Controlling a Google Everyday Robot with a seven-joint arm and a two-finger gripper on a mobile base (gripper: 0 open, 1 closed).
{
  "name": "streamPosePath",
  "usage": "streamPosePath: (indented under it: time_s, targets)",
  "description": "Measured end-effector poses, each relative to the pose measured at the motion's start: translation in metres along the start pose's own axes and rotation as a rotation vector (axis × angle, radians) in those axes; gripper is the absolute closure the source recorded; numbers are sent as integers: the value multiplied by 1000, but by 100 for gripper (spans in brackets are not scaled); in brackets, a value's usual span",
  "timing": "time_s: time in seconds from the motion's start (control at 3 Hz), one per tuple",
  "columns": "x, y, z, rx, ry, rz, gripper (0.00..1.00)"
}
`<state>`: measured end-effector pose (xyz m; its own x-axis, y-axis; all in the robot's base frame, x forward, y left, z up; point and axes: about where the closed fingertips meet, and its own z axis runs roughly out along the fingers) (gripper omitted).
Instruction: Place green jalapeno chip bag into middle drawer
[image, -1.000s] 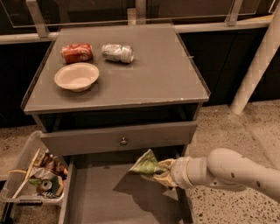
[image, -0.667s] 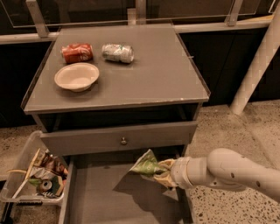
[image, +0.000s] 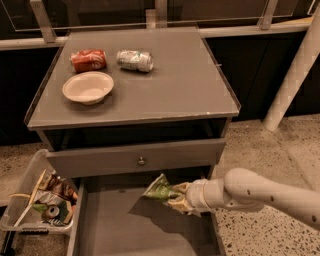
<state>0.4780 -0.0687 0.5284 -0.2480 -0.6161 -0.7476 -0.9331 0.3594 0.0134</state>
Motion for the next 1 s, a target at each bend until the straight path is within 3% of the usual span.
streamPosePath:
  time_s: [0.33, 1.0]
  targets:
    - [25, -4, 49, -47, 1, 14, 100]
    - [70, 13, 119, -111, 55, -36, 100]
